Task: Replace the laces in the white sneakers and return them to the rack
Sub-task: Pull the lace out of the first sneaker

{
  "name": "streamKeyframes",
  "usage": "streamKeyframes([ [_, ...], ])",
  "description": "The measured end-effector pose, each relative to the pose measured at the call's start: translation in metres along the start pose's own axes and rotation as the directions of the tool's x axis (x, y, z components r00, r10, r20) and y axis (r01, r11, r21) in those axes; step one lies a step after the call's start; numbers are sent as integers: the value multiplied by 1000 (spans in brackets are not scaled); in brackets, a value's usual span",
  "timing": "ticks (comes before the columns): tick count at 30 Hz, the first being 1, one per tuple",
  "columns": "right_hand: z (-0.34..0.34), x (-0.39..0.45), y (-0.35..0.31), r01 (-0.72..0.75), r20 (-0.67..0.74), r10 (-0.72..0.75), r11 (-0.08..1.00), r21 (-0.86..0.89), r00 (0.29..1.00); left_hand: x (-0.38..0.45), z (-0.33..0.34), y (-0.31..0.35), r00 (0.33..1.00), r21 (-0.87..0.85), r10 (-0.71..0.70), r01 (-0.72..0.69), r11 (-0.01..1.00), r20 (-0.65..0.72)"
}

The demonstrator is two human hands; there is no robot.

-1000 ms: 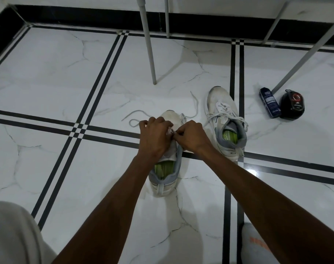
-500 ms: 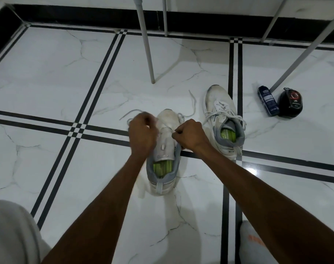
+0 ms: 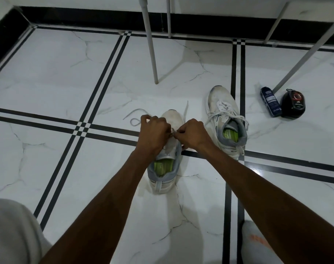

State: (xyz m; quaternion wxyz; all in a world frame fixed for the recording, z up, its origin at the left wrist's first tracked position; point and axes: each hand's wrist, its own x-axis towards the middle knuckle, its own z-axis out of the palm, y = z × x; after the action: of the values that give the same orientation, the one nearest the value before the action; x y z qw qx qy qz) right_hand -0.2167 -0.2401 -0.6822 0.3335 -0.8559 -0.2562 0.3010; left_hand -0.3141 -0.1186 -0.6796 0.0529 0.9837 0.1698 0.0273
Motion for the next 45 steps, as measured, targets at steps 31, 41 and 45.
streamKeyframes([
  [31, -7, 1, -3, -46, 6, 46, 997, 70, 999, -12, 5, -20, 913, -536, -377, 242, 809, -156],
  [41, -3, -2, 2, -51, 2, 51, 998, -28, 999, 0, 3, -18, 754, -636, -639, 421, 647, -151],
  [45, -5, -3, 5, -47, -6, 47, 999, 15, 999, -3, -14, -40, 685, -699, -719, 456, 551, -121],
])
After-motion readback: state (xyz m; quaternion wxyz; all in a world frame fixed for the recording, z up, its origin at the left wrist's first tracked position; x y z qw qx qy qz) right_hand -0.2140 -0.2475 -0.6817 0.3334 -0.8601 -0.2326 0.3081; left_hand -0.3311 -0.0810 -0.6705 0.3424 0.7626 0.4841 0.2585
